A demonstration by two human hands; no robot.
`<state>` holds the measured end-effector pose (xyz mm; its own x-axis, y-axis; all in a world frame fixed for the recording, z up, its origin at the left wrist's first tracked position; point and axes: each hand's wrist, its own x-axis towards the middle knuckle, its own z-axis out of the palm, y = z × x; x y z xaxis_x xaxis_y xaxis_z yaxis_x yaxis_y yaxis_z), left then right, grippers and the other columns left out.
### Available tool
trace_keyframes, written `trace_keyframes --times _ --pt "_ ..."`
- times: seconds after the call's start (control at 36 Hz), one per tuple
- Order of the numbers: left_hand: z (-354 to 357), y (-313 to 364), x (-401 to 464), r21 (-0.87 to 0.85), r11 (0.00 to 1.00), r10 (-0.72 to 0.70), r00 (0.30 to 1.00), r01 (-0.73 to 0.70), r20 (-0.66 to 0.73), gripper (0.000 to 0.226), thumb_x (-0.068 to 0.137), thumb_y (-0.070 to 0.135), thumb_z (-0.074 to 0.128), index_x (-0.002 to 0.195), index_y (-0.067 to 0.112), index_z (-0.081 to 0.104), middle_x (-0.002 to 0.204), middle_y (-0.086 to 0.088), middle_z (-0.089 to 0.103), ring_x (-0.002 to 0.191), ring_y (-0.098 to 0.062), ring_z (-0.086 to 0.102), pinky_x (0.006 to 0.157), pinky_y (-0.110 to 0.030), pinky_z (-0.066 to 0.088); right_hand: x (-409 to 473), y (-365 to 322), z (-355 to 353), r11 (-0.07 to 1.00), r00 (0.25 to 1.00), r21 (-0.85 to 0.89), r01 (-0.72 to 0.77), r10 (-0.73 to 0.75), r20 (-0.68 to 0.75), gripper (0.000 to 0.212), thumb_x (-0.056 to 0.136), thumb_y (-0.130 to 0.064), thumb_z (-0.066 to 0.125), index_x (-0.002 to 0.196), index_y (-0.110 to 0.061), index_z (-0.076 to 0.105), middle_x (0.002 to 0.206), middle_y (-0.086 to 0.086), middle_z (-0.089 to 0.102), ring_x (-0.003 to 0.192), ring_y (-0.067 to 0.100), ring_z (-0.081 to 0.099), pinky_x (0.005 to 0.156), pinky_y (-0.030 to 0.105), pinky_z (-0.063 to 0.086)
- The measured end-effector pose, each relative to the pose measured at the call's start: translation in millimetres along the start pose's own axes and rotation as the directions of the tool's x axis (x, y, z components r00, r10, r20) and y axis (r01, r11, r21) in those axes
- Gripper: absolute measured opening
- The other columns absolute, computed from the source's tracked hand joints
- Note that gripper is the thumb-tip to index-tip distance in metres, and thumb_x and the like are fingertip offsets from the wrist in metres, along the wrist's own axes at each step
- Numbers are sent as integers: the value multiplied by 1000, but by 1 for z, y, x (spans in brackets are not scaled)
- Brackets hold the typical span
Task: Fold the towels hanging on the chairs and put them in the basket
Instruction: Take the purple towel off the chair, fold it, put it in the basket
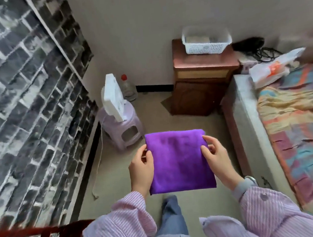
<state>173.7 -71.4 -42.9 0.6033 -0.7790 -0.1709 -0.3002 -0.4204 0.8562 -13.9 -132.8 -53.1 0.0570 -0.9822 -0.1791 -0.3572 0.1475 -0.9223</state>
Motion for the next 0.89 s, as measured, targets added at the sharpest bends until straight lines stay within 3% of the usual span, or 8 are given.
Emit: trace_keyframes --times 0.25,0.44,0.58,0.78,0.89 --pt "65 95 172 -13 995 103 985 -102 140 28 91 11 49 117 10 59 112 -4 64 94 -10 53 82 -18 36 164 -50 -14 999 988 3 -36 36 -148 29 87 -11 54 115 -20 54 84 -1 59 78 17 55 77 32 46" --pt "144 145 266 -27 992 123 965 -120 230 24 89 12 52 110 15 63 97 2 66 96 -18 61 91 -30 46 270 -52 -42 997 964 16 -82 83 -254 31 88 -11 54 119 -15 54 93 4 62 84 17 57 80 32 47" --pt "207 185 337 -26 984 179 955 -178 235 26 89 10 51 112 12 63 102 1 65 91 -10 56 81 -17 37 373 -52 -65 996 958 39 -81 88 -271 31 88 -12 54 118 -17 55 92 2 60 85 17 56 81 31 45" --pt "309 244 456 -21 991 132 972 -131 196 27 89 10 51 113 11 62 102 -1 66 90 -12 58 86 -22 43 546 -53 -97 995 970 42 -96 103 -220 31 87 -13 53 118 -18 54 97 0 61 92 20 57 91 39 47" --pt "365 280 518 -30 998 65 981 -60 184 26 90 11 49 112 13 62 100 0 66 87 -12 58 87 -24 45 637 -58 -116 996 975 16 -90 91 -204 33 88 -11 52 120 -16 53 103 -1 60 95 18 56 93 38 46"
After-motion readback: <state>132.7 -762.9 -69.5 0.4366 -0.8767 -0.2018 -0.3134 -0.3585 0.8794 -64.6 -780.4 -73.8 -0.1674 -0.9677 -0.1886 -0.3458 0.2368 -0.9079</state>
